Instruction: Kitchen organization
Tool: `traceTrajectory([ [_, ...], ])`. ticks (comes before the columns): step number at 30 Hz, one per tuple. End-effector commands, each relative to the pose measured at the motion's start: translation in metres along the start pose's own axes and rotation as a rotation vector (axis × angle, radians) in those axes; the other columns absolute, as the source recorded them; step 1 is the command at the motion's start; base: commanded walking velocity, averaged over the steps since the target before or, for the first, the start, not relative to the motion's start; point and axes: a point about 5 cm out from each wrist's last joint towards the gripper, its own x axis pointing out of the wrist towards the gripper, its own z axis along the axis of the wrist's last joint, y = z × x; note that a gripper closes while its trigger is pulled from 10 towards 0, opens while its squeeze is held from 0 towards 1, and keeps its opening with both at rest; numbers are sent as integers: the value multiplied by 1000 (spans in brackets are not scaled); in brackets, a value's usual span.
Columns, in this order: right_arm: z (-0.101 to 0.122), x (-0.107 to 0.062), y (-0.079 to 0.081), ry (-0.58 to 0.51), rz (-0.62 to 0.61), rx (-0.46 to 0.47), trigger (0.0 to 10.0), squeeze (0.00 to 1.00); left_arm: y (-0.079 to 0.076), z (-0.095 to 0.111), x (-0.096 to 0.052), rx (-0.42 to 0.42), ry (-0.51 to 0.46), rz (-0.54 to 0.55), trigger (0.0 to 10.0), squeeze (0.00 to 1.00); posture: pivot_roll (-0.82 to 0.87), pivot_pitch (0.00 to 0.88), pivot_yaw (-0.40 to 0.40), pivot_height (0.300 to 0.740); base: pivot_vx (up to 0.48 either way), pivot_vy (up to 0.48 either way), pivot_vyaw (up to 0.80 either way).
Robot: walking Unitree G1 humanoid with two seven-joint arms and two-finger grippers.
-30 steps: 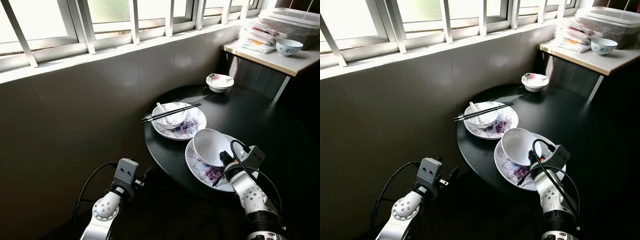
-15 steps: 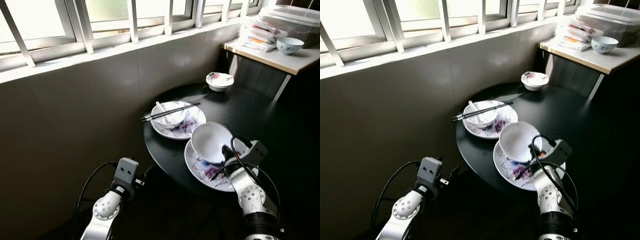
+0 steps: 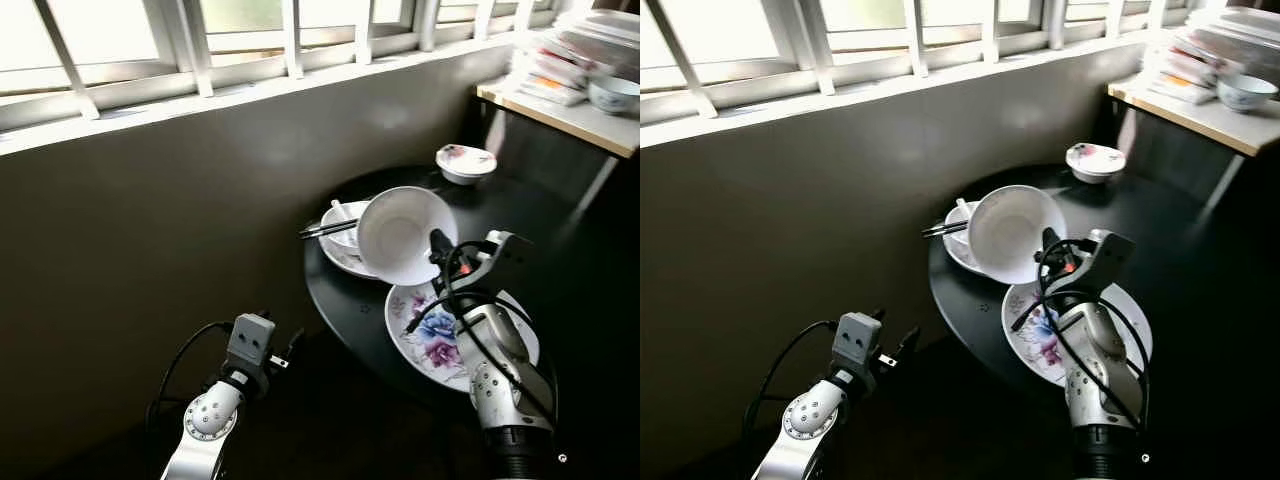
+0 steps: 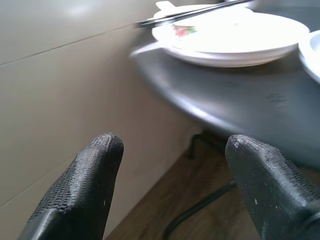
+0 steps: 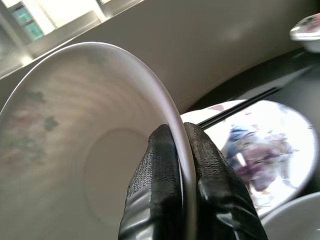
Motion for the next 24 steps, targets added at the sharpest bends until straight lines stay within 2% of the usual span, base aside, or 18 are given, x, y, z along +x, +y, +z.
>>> traceTrajectory([
  [1, 3, -3, 9, -19, 64, -42, 0, 0, 3, 1, -2, -7, -16, 21, 10000, 0, -31, 0, -5, 740, 0, 0, 800],
  [4, -1, -5, 15, 1, 108, -59, 0, 0, 3, 1, -2, -8, -18, 24, 10000, 0, -33, 0, -5, 740, 0, 0, 800],
  [10, -14, -10, 18, 67, 166, -158, 0, 0, 3, 0, -2, -10, -15, 23, 10000, 0, -37, 0, -5, 740, 0, 0, 800],
  [16, -25, -16, 8, 110, 142, -226, 0, 0, 3, 0, -2, -12, -13, 25, 10000, 0, -37, 0, -5, 740, 0, 0, 800],
  [17, -29, -19, 5, 128, 138, -264, 0, 0, 3, -1, -2, -12, -12, 25, 10000, 0, -39, 0, -5, 740, 0, 0, 800],
  [24, -42, -27, 2, 171, 155, -325, 0, 0, 4, -1, -2, -10, -9, 26, 10000, 0, -37, 0, -2, 740, 0, 0, 800],
])
